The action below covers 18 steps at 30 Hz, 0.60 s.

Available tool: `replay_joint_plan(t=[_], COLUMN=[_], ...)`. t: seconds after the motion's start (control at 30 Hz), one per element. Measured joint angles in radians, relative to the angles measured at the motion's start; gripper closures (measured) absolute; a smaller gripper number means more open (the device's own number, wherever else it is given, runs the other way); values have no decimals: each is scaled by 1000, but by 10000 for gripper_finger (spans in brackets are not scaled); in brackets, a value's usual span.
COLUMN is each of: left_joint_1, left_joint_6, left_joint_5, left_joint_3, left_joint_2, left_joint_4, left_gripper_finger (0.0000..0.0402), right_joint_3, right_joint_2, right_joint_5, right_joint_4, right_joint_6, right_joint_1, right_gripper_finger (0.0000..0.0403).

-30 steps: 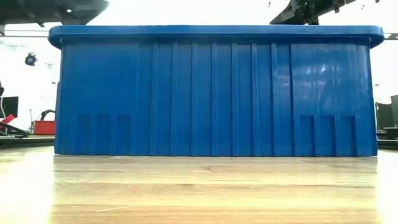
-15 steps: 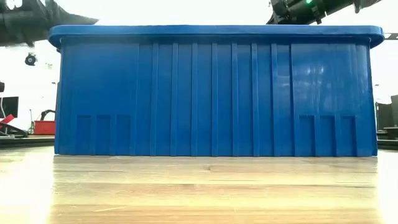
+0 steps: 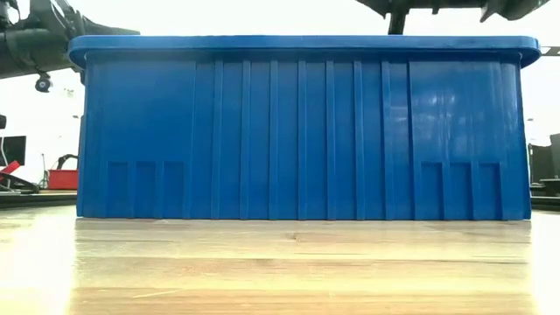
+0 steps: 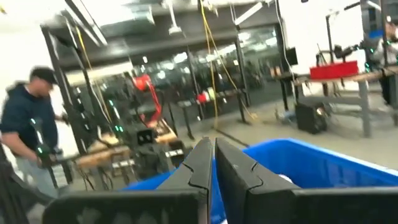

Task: Pick and place slides into bin
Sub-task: Return to Home Position

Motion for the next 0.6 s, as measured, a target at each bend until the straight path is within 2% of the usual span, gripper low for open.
replay_joint_plan(t=[0.33,0.47,0.6], left_joint_1=[0,0,0], left_joint_6=[5,5,4], left_joint_5=[-3,-7,-36], left_joint_3=[0,0,0], left_joint_2=[-3,-2,4], left_joint_4=[40,45,45], left_gripper_finger=[401,401,401], right_joint_3=[-248,-339,-467], right_joint_2=[116,37,-124], right_joint_5=[-14,-67,-98], right_joint_4=[680,708,711], right_joint_6=[-32,9,112], right_joint_1=[2,5,20], right_gripper_finger=[390,390,390])
